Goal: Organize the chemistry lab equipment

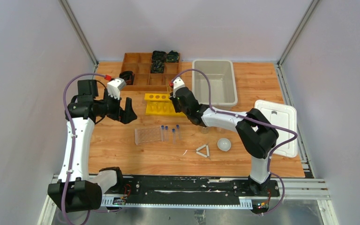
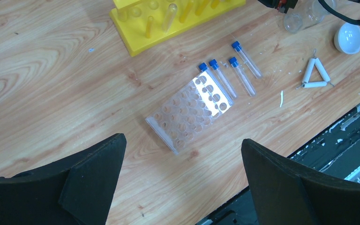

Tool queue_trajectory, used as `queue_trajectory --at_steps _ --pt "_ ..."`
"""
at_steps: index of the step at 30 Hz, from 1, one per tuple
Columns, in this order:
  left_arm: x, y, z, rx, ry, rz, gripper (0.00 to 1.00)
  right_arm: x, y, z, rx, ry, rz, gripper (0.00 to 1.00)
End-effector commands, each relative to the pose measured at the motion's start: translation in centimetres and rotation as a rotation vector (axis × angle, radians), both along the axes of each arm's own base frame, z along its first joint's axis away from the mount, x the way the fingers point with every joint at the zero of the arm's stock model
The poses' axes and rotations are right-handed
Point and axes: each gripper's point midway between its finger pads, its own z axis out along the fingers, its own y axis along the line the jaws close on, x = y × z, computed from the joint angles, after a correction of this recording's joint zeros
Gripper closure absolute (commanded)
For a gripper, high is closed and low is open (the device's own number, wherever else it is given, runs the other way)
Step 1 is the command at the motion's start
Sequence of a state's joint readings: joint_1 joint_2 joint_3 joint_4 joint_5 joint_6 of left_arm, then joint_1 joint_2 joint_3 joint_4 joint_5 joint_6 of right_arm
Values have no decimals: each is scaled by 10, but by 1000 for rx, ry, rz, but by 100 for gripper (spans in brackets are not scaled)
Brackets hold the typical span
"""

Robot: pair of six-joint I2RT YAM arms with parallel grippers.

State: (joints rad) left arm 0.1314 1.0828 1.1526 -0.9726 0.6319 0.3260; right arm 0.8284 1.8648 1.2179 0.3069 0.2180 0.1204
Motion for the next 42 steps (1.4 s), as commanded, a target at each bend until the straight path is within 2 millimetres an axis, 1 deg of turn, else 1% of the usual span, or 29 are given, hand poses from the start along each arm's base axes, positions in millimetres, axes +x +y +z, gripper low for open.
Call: queue_trajectory --at_steps 1,6,12,14,16,17,19,21,25,27,29,30,32,36,39,42 --pt "2 1 1 3 -16 -5 0 2 -4 15 32 -29 -27 100" --pt "2 2 0 5 -16 -4 0 12 -11 11 16 -25 -59 100" --pt "3 2 1 9 -19 -4 0 14 -11 13 11 -27 -54 99" --pt "3 2 2 5 -17 -4 0 11 -9 13 16 -14 -43 90" --pt "4 1 1 2 -14 -4 0 7 -10 12 20 -1 -43 78" --pt "4 1 2 1 -14 -6 0 5 -10 14 25 -1 -44 70" --pt "4 1 2 1 -14 -4 0 1 -11 22 42 -8 -44 62" --pt "4 1 3 1 -19 -4 0 -4 -11 34 59 -17 -46 58" --pt "3 1 7 2 -30 0 0 -18 -12 63 96 -29 -57 55" --pt "3 1 10 1 -39 2 0 -31 -10 69 109 -8 -56 55" --pt "3 1 11 0 -41 6 0 -46 -8 69 103 17 -51 56" --pt "3 2 11 1 -41 8 0 -54 -8 65 96 44 -49 57" --pt "2 2 11 3 -43 11 0 -71 -6 51 79 124 -40 61" --pt "0 2 11 3 -43 19 0 -101 -15 12 -2 304 -55 66" --pt "-2 2 11 3 -47 18 0 -117 -19 -14 -41 384 -57 67" --pt "-3 2 11 2 -45 25 0 -125 -24 -35 -89 431 -72 67"
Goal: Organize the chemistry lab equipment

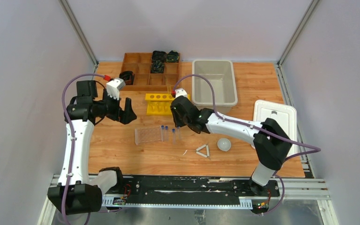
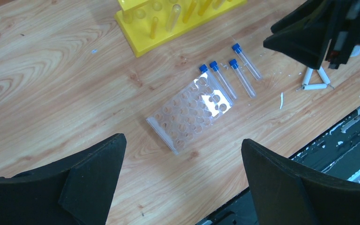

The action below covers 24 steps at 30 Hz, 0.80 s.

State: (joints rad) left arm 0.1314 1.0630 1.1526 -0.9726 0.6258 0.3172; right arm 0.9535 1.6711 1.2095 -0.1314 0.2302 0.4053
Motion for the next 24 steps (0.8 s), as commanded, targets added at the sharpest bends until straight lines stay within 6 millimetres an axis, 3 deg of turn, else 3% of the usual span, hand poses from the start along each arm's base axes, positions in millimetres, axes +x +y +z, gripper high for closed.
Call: queue_trajectory --at_steps 1,18,22,24 --pt "-1 2 7 1 -30 18 0 -28 -15 -48 -100 155 -25 67" --pt "-4 2 12 6 -44 20 0 -31 -16 -116 -237 252 -37 66" --pt "-5 3 14 12 -53 19 0 -29 -21 -123 -270 250 -55 71" --pt "-6 3 14 17 -55 19 0 -29 -23 -120 -271 242 -62 80"
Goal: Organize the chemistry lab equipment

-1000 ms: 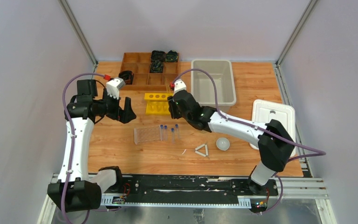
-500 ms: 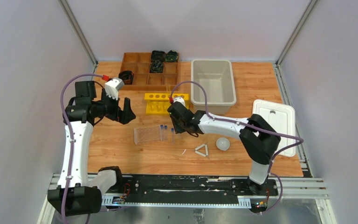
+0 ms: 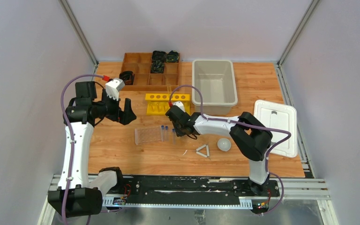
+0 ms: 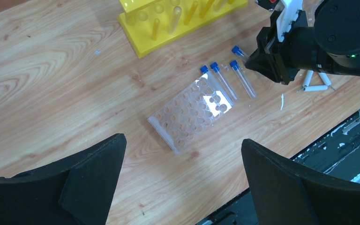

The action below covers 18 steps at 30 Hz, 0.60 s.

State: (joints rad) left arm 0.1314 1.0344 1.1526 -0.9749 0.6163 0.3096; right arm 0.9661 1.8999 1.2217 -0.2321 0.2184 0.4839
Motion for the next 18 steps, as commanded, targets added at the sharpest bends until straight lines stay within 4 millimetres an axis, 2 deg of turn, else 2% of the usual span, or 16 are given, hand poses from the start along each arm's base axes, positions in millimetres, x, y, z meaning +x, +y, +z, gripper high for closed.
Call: queue_trajectory --at_steps 1,3,7,13,16,18 --pt "-2 2 9 12 -34 8 0 -6 -11 -10 -63 14 -22 86" --pt "-4 1 9 9 -35 4 0 -5 -12 1 -51 -6 -28 99" --pt "-5 -1 9 -6 -32 -3 0 1 -6 44 29 -72 -22 100" --pt "-12 -9 16 -40 -47 -33 0 2 29 143 352 -208 50 100" --pt "-18 -19 22 -85 -62 -72 0 -1 52 196 546 -289 90 100" --pt "-23 -26 27 -122 -70 -100 0 -5 67 224 650 -313 105 100"
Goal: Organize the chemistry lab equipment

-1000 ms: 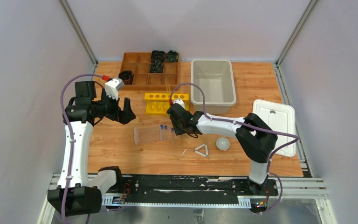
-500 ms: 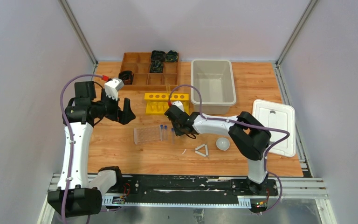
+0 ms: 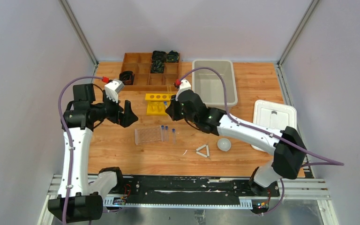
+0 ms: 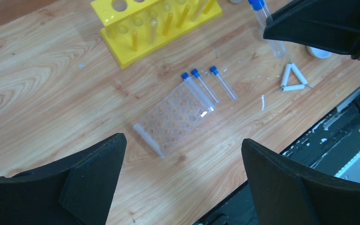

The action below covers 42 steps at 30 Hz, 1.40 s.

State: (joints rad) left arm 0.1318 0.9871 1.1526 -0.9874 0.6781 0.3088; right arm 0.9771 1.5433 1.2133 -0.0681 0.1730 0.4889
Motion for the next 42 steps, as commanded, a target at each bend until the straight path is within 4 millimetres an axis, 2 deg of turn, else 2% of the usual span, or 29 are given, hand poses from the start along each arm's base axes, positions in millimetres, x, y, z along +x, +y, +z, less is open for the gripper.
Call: queue_trajectory --at_steps 1,3,6,9,13,19,26,29,30,34,36,39,42 --pt "-14 -19 16 -97 -33 -75 0 -14 42 59 244 -80 85 100" --pt "-19 -26 20 -136 -33 -102 1 -20 57 84 331 -107 97 100" --pt "-24 -35 27 -189 -30 -138 3 -30 81 109 441 -105 116 100" --pt "-28 -41 32 -228 -33 -170 5 -39 98 125 526 -84 126 100" --pt "-30 -44 33 -246 -29 -185 10 -47 110 140 600 -92 121 100" --pt "-32 -48 33 -275 -18 -210 21 -51 122 144 637 -81 135 100" --pt "-28 -46 27 -264 -4 -205 48 -54 121 141 636 -83 137 100" --pt "-26 -45 25 -259 1 -203 56 -54 120 139 628 -85 137 100" --pt "-26 -44 25 -254 -1 -201 58 -54 121 137 625 -83 137 98" --pt "-26 -43 22 -230 -24 -212 75 -45 118 130 569 -58 121 68" --pt "-28 -42 21 -206 -54 -227 80 -36 112 127 529 -27 106 58" --pt "-31 -39 20 -148 -120 -251 83 -25 105 125 474 2 115 55" --pt "-30 -35 20 -106 -154 -252 85 -22 103 135 442 -2 163 55"
